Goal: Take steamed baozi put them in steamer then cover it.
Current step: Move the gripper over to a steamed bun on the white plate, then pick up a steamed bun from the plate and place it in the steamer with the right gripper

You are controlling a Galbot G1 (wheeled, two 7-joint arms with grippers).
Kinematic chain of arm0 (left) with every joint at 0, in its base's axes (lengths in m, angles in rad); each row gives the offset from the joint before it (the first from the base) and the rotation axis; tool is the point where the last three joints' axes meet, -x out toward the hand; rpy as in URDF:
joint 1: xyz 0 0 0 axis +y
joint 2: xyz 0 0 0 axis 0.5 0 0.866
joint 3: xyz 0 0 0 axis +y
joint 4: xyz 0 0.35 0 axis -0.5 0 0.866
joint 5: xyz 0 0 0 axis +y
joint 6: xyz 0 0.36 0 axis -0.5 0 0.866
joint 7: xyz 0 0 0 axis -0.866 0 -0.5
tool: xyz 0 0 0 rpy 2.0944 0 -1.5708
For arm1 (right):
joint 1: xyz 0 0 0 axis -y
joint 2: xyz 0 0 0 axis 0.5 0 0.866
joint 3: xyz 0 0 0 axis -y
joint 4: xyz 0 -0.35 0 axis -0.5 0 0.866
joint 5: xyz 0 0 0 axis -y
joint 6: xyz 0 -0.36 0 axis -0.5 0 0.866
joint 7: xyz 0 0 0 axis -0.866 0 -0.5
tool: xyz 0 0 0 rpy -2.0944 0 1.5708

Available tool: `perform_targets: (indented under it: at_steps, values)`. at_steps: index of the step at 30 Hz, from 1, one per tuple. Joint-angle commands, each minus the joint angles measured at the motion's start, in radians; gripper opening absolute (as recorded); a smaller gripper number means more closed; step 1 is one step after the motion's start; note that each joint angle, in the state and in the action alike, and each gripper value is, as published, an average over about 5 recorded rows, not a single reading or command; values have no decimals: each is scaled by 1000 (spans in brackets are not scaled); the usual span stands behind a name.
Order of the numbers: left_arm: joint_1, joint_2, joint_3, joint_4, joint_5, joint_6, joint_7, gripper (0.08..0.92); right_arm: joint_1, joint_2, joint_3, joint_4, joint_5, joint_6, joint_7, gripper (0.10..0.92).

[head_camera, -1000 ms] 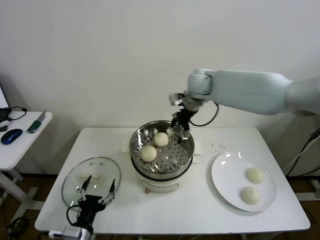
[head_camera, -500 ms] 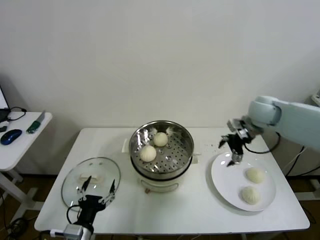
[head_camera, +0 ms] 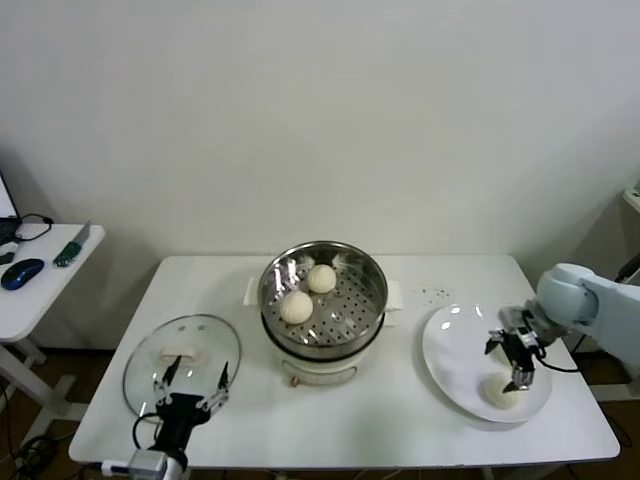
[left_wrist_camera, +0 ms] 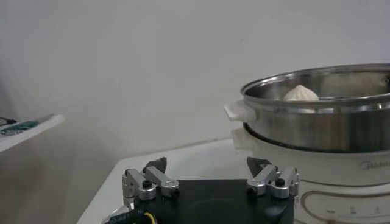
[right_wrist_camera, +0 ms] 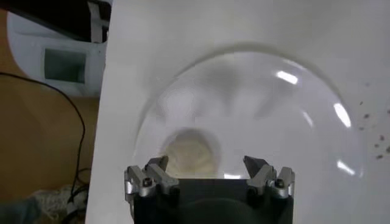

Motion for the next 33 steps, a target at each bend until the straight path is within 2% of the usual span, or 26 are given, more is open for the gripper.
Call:
perform_targets:
  at_steps: [1,18,26,33]
  values:
    - [-3,-2,0,6,4,2,-1,823,-150,-33,101,-38,-94,14,-6,823]
    - [-4,-1,-2,15,7,1,-1,823,-156,32,111,-79,-87,14,2,821]
    - [-1,-3,-3,14,10,1,-1,823,-137,34,90,-72,-70,13,0,716]
    - [0,-5,-4,12,9,-1,-2,823,-90,29,56,-58,-55,18,-3,674]
